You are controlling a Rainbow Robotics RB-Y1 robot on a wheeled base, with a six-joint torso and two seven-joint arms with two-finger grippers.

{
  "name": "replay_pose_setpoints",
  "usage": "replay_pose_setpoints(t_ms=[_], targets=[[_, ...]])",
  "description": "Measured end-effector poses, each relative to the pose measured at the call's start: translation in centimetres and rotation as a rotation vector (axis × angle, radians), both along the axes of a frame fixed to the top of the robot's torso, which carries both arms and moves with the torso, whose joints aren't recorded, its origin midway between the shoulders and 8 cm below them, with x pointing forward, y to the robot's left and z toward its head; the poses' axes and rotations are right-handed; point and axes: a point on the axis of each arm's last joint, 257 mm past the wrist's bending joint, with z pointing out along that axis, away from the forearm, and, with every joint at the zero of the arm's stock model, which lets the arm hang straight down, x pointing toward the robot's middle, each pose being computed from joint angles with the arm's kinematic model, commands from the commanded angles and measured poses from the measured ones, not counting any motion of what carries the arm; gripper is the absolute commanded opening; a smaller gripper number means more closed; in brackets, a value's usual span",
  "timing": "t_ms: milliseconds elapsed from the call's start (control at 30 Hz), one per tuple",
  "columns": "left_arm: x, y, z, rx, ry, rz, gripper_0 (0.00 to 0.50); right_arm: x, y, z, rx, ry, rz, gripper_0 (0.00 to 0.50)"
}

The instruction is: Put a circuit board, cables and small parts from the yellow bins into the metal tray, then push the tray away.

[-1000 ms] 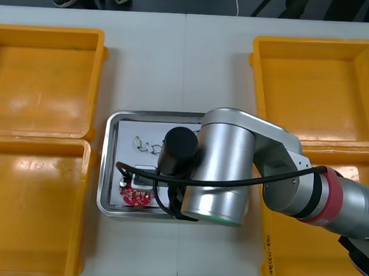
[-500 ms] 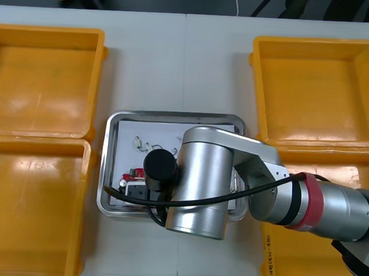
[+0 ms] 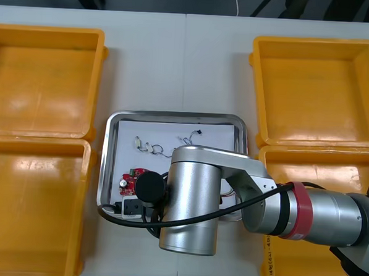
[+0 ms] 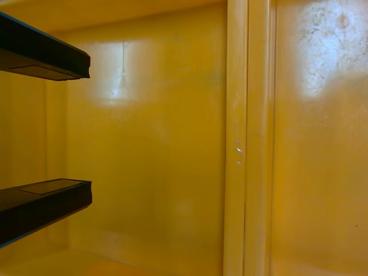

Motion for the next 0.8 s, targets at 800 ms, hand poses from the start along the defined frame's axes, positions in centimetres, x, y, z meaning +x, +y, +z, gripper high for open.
replay_pose_setpoints(t_ms=[800], targets=[[0.0,0.0,0.0,0.000,0.000,0.000,0.500,0.2,0.3,-2.1,-0.042,-0.009,-0.003,0.500]])
